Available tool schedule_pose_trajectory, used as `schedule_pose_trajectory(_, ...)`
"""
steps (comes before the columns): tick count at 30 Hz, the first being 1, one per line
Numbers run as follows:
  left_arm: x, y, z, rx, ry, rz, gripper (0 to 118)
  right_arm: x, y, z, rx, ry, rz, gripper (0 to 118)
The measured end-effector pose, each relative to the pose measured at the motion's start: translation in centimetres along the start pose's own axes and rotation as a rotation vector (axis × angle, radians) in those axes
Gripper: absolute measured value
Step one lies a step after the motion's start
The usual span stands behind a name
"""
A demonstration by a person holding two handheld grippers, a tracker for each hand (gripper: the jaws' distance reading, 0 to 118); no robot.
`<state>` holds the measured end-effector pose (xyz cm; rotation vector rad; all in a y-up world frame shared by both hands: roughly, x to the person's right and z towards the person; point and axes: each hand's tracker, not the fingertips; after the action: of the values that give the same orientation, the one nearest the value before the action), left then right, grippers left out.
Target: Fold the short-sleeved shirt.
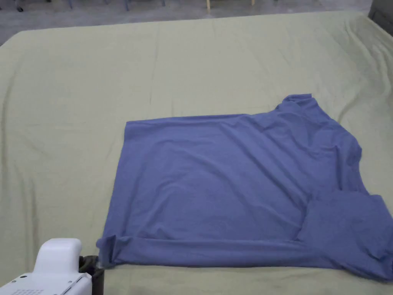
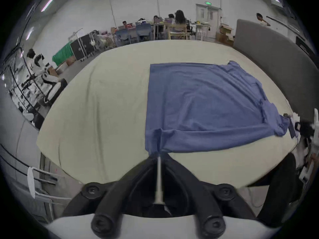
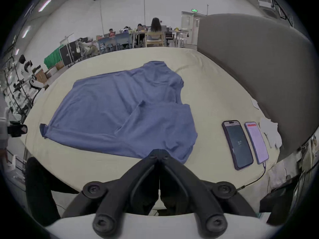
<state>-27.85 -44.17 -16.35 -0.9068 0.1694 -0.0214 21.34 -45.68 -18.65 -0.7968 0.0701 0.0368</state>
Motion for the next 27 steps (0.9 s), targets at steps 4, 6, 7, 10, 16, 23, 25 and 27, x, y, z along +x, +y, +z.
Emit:
schedule_pose_trajectory(4,-2.1,1.6,-6.8,-0.136,-0.084,0.045,95,0.3,0.1,-0.7,0.0,0.044,-0.041,3)
schedule_pose_trajectory(6,-2.3,2.1,-10.7,-0.179,-0.069,0.058,95,0.1,0.4,-1.1,-0.003,0.043,-0.032,3)
schedule_pose_trajectory(7,-2.5,2.1,-12.1,-0.22,-0.072,0.055,95,0.3,0.4,-1.7,-0.01,0.037,-0.023,3)
schedule_pose_trajectory(10,-2.6,1.9,-14.9,-0.255,-0.062,0.02,91,0.4,0.6,-2.8,-0.039,0.038,-0.015,3)
schedule_pose_trajectory(16,-2.8,1.9,-13.1,-0.205,-0.059,0.046,9,-0.4,1.4,-4.7,-0.103,0.028,0.002,3)
schedule_pose_trajectory(23,-0.9,2.9,-10.0,-0.168,-0.061,0.033,8,0.2,2.4,-6.9,-0.227,0.012,0.012,118)
schedule_pose_trajectory(25,-0.4,3.1,-9.4,-0.154,-0.052,0.021,8,0.6,2.0,-7.4,-0.219,-0.002,-0.006,118)
schedule_pose_trajectory(27,-0.1,3.3,-9.3,-0.153,-0.038,0.0,8,1.5,1.7,-8.7,-0.307,-0.008,-0.042,118)
